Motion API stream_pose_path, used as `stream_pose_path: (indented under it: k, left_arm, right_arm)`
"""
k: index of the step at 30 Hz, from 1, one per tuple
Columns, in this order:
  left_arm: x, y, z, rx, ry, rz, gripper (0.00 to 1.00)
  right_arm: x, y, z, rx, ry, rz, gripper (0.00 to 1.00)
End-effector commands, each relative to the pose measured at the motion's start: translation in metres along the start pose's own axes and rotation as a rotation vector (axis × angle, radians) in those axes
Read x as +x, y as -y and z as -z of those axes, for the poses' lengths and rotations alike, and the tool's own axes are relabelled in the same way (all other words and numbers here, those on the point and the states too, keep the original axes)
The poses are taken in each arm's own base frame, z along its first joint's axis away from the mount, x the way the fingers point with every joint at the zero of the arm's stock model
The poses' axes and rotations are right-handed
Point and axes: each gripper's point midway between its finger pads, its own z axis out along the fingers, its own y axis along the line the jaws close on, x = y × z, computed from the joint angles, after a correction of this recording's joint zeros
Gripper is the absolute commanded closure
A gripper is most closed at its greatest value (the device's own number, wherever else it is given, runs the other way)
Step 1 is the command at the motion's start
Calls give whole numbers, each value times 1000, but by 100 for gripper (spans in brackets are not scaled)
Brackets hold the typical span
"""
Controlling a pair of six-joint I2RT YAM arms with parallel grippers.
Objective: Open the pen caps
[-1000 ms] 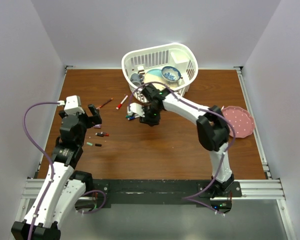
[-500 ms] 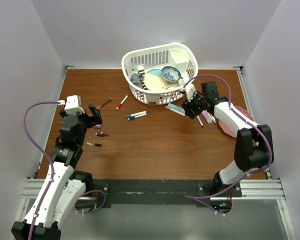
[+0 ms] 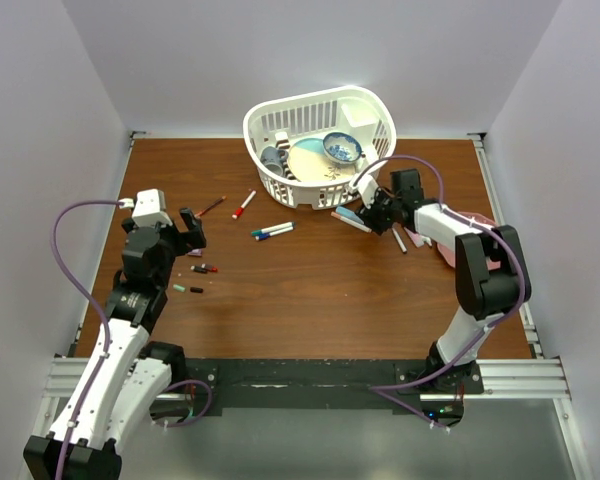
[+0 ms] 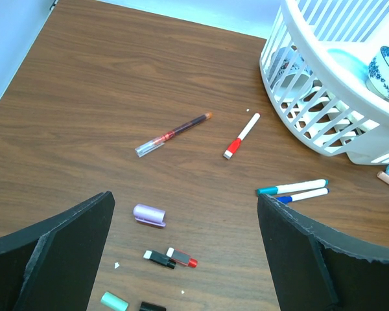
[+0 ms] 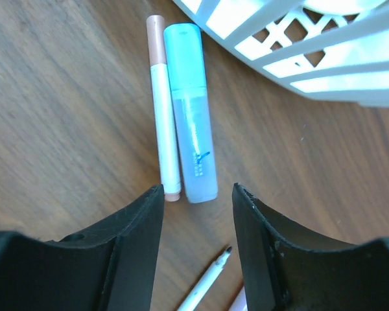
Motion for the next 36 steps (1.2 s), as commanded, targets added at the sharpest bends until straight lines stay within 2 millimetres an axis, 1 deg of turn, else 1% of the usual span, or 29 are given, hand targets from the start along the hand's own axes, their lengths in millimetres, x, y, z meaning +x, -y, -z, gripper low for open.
stream_pose_path:
  k: [1, 2, 6, 12, 16, 19, 20, 22, 23, 26, 30, 31, 35, 36]
  left_arm:
    - [-14, 2, -1, 12, 44, -8, 2]
    - [-13, 2, -1, 12, 42, -8, 2]
    - [-13, 2, -1, 12, 42, -8, 2]
    - [-12, 3, -2, 14, 40, -8, 2]
    - [-13, 3, -2, 15, 41, -8, 2]
    - [-12, 2, -2, 13, 39, -10, 2]
    - [-12, 2, -2, 14, 38, -8, 2]
    - [-12, 2, -2, 13, 40, -10, 2]
    - [-12, 2, -2, 13, 40, -10, 2]
    - [-13, 3, -1, 15, 44, -9, 2]
    - [-13, 3, -1, 17, 44, -9, 2]
    - [-15, 3, -1, 16, 47, -6, 2]
    - [-14, 3, -1, 19, 45, -7, 3]
    - [-13, 3, -1, 18, 44, -7, 2]
  right_arm:
    - [-27, 26, -2, 52, 69, 99, 52]
    - [-28, 27, -4, 51, 70, 100, 52]
    - [-22, 24, -13, 26, 51, 95, 53]
    - [-12, 20, -23, -10, 18, 98, 52]
    - [-2, 17, -32, -35, -25, 98, 50]
    - [-1, 12, -35, -70, -46, 110, 50]
    - [4, 6, -34, -99, -67, 106, 50]
    - [3, 1, -34, -125, -74, 119, 51]
    - [7, -4, -33, -145, -95, 118, 51]
    - [13, -11, -31, -156, -123, 138, 51]
    - [23, -15, -28, -154, -154, 159, 49]
    - [29, -18, -27, -158, -169, 160, 48]
    - [39, -24, -24, -175, -194, 175, 49]
    - [38, -24, -22, -174, -191, 182, 49]
